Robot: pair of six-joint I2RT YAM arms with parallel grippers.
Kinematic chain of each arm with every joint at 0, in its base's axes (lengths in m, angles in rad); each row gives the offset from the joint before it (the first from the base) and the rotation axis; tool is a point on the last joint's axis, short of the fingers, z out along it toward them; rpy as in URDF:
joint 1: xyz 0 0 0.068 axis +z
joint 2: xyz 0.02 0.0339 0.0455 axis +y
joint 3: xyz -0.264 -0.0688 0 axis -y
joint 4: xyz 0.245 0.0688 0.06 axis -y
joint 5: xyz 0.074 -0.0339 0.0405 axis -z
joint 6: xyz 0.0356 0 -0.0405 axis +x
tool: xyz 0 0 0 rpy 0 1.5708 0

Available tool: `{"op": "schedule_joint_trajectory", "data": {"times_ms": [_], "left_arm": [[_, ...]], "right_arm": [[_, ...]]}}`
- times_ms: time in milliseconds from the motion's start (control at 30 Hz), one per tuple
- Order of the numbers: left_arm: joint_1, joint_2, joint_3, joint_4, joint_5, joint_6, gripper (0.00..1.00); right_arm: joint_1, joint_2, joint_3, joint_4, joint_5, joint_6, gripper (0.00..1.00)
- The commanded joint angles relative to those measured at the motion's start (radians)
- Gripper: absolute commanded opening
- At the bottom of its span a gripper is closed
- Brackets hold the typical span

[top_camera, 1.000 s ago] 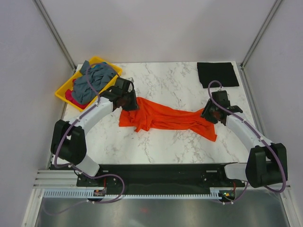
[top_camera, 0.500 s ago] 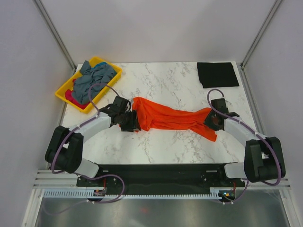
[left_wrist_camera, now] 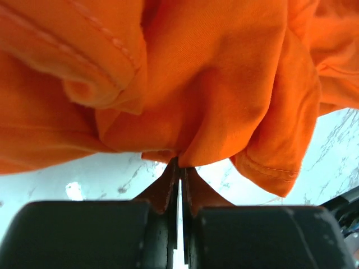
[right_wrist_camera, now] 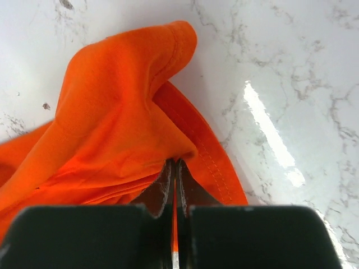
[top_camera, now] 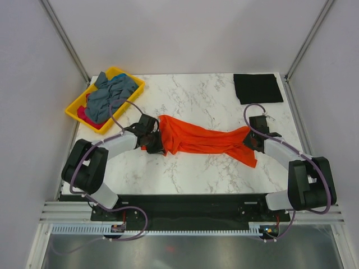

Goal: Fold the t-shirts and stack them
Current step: Flatten the tshirt out

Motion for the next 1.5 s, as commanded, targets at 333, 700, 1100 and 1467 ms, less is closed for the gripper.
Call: {"op": "schedule_joint_trajectory", "data": {"times_ms": [333,700,1100,1467], "left_arm": [[-0.006,-0.458,0.256,-0.37,-0.07,0.027,0.02],[0.051,-0.279,0.349,-0.43,-0.044,0.093,0.02],[0.132,0.075,0.451,-0.438,-0.107,0.141,0.29],[0.086,-0.132,0.338,-0.395,-0.058,0.129,0.45]], "right_arm": [[-0.003,-0.378,0.281,-0.444,0.039,-0.031,0.0],[-0.006,-0.339,0.309,-0.379,0.094,-0.086,0.0],[-0.037,-0.078,0.287,-0.253,0.109,-0.14,0.0],[-0.041,0.005,0.302,-0.219,0.075,-0.103,0.0]]}}
